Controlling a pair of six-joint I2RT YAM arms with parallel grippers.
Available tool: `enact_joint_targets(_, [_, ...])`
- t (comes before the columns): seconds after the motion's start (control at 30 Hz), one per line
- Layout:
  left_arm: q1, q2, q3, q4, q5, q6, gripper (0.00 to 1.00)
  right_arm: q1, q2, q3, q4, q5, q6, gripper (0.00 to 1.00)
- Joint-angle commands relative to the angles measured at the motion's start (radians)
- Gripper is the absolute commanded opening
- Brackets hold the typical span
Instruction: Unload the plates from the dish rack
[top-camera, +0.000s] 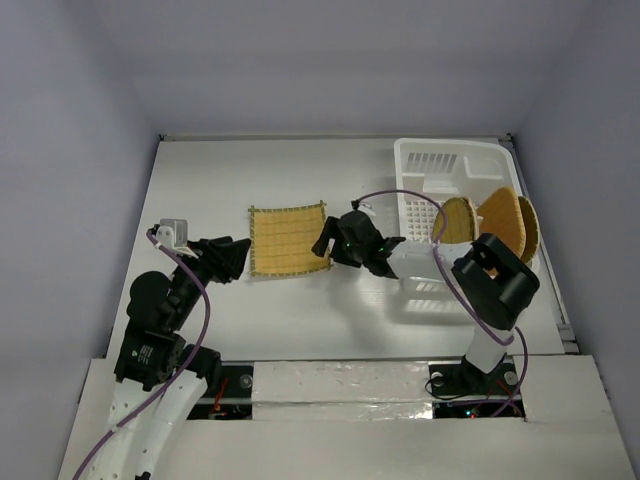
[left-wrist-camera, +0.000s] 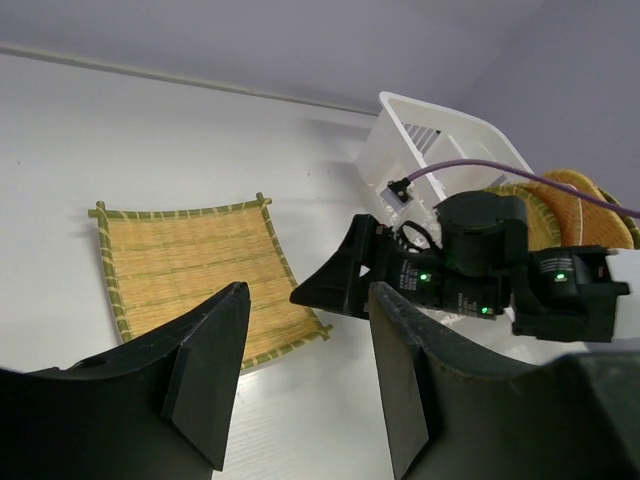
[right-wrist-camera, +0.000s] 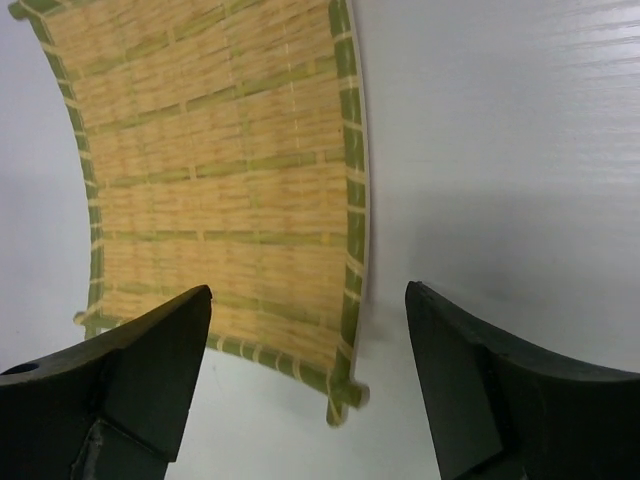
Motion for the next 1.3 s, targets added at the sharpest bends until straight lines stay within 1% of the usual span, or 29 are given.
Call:
enact_joint_targets(0.0, [-0.004,-0.01,0.0,0.037,0.012,-0.003,0.47,0.012,-0.143,0.056,-0.144,0.052,-0.117,0.85])
enact_joint_targets(0.03, [-0.004,-0.013,0.0,0.039,0.011,-0.003,0.47,0.012,-0.182,0.058,-0.175,0.064,-0.133,0.85])
enact_joint_targets(0.07, [-0.004,-0.011,0.0,0.039,0.012,-0.003,0.47,0.012,-0.27,0.056,-0.216,0.078,-0.151,0.83])
enact_joint_targets(0.1, [-0.004,-0.013,0.0,0.039,0.012,-0.003,0.47,0.012,-0.32,0.056,-0.286,0.116,-0.186,0.8])
enact_joint_targets(0.13, [-0.004,-0.015,0.0,0.039,0.012,-0.003,0.47,0.012,-0.367,0.054,-0.32,0.142,-0.2,0.76])
enact_joint_targets(0.17, [-0.004,-0.015,0.0,0.039,0.011,-0.003,0.47,0.012,-0.465,0.053,-0.362,0.176,-0.216,0.5])
enact_joint_targets(0.2, [-0.004,-0.021,-0.002,0.04,0.012,-0.003,0.47,0.012,-0.508,0.064,-0.464,0.223,-0.237,0.34])
enact_joint_targets(0.23, [-0.004,-0.021,0.0,0.04,0.011,-0.003,0.47,0.012,-0.55,0.073,-0.515,0.332,-0.243,0.19])
enact_joint_targets(0.27, [-0.004,-0.024,-0.002,0.04,0.012,-0.003,0.47,0.012,-0.588,0.08,-0.572,0.383,-0.245,0.0])
enact_joint_targets(0.3, [-0.004,-0.027,-0.002,0.042,0.011,-0.003,0.47,0.012,-0.649,0.096,-0.677,0.459,-0.248,0.0])
enact_joint_targets(0.37, [-0.004,-0.03,-0.002,0.042,0.011,-0.003,0.47,-0.02,-0.697,0.11,-0.768,0.503,-0.247,0.0])
enact_joint_targets(0.4, [-0.004,-0.033,0.0,0.04,0.012,-0.005,0.47,-0.02,-0.735,0.116,-0.851,0.541,-0.234,0.0])
enact_joint_targets(0.47, [-0.004,-0.036,-0.002,0.042,0.011,-0.003,0.46,-0.049,-0.76,0.136,-0.923,0.567,-0.219,0.0])
enact_joint_targets(0.5, [-0.004,-0.039,-0.002,0.042,0.009,-0.003,0.45,-0.058,-0.766,0.14,-0.987,0.595,-0.202,0.0])
enact_joint_targets(0.6, [-0.013,-0.044,-0.002,0.042,0.009,-0.005,0.44,-0.101,-0.783,0.148,-1.074,0.618,-0.187,0.0])
enact_joint_targets(0.7, [-0.024,-0.045,-0.002,0.039,0.005,-0.003,0.43,-0.135,-0.786,0.143,-1.12,0.617,-0.185,0.0])
enact_joint_targets(0.77, [-0.033,-0.048,0.0,0.039,0.003,-0.003,0.43,-0.146,-0.789,0.142,-1.134,0.627,-0.165,0.0])
enact_joint_targets(0.83, [-0.042,-0.05,0.0,0.037,0.003,-0.003,0.43,-0.155,-0.793,0.142,-1.134,0.623,-0.167,0.06])
enact_joint_targets(0.87, [-0.042,-0.05,0.0,0.039,0.003,-0.003,0.43,-0.167,-0.791,0.148,-1.141,0.627,-0.159,0.13])
enact_joint_targets(0.93, [-0.052,-0.051,0.0,0.037,0.003,-0.003,0.43,-0.21,-0.789,0.16,-1.137,0.63,-0.165,0.23])
enact_joint_targets(0.97, [-0.052,-0.053,0.0,0.039,0.003,-0.003,0.43,-0.23,-0.791,0.157,-1.128,0.623,-0.176,0.29])
enact_joint_targets(1.1, [-0.052,-0.064,0.001,0.037,0.0,-0.003,0.44,-0.313,-0.796,0.104,-1.033,0.551,-0.256,0.3])
enact_joint_targets(1.13, [-0.061,-0.068,0.001,0.037,0.0,-0.003,0.44,-0.313,-0.78,0.096,-1.029,0.544,-0.256,0.3])
enact_joint_targets(1.2, [-0.061,-0.068,0.001,0.036,-0.003,-0.003,0.44,-0.358,-0.762,0.09,-1.019,0.548,-0.268,0.3])
enact_joint_targets(1.27, [-0.061,-0.068,0.001,0.036,-0.002,-0.002,0.44,-0.376,-0.751,0.071,-0.974,0.534,-0.299,0.3])
